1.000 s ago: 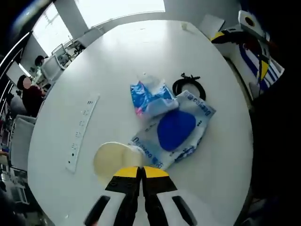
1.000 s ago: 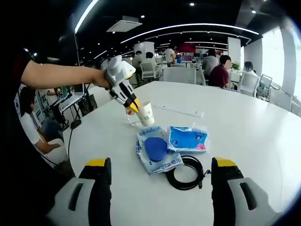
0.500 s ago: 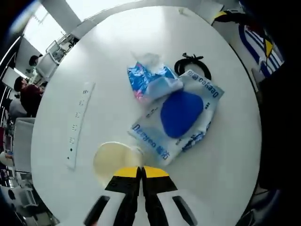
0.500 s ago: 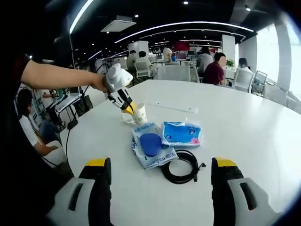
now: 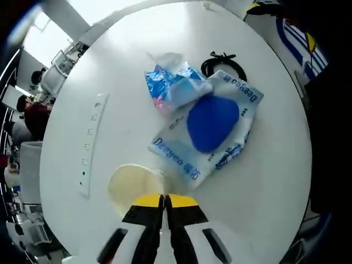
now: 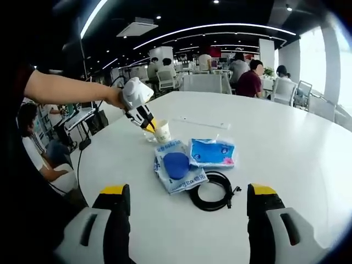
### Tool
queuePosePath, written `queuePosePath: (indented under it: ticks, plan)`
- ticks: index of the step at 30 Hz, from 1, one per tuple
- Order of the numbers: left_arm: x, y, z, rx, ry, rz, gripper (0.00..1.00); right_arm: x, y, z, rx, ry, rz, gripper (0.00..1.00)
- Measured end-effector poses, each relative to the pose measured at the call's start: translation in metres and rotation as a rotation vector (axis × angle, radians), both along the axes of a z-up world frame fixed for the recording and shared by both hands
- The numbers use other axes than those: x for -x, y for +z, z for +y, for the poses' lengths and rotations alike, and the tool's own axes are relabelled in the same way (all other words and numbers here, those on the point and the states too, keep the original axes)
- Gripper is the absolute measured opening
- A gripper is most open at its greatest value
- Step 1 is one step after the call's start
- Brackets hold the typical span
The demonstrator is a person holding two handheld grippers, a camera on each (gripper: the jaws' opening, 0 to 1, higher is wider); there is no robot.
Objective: Arrange the tabletop items into an orderly group along one side of the table until the central work area is clear of visible clutter.
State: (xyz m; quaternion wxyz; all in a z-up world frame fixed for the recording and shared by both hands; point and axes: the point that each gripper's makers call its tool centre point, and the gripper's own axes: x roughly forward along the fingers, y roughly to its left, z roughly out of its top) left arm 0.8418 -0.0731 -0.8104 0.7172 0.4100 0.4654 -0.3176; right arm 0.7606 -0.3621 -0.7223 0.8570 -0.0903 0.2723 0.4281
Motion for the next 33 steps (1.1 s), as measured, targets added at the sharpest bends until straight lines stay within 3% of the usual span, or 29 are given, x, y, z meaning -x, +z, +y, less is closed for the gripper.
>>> queuePosePath:
  ticks: [3,13,19,26,30,33]
  plan:
    - [0.001,0.002,-0.001,0.002,0.007,-0.010,0.14,-0.001,0.001,0.000,-0.001,-0.003,-0.002,0.84]
    - [0.007,0.017,-0.002,0.025,0.028,-0.040,0.23,-0.006,0.002,-0.002,-0.002,-0.005,-0.009,0.84]
    - [0.012,0.031,0.002,0.042,0.083,-0.074,0.28,-0.014,0.005,-0.005,-0.008,-0.010,-0.018,0.85]
    - [0.022,0.050,-0.008,0.197,0.234,-0.126,0.35,-0.027,0.006,-0.011,-0.007,-0.010,-0.020,0.86]
    - [0.032,0.055,-0.018,0.267,0.265,-0.127,0.33,-0.033,0.007,-0.013,-0.015,-0.010,-0.016,0.87]
    - [0.035,0.058,-0.021,0.297,0.294,-0.155,0.40,-0.039,0.006,-0.015,-0.017,-0.002,-0.010,0.88]
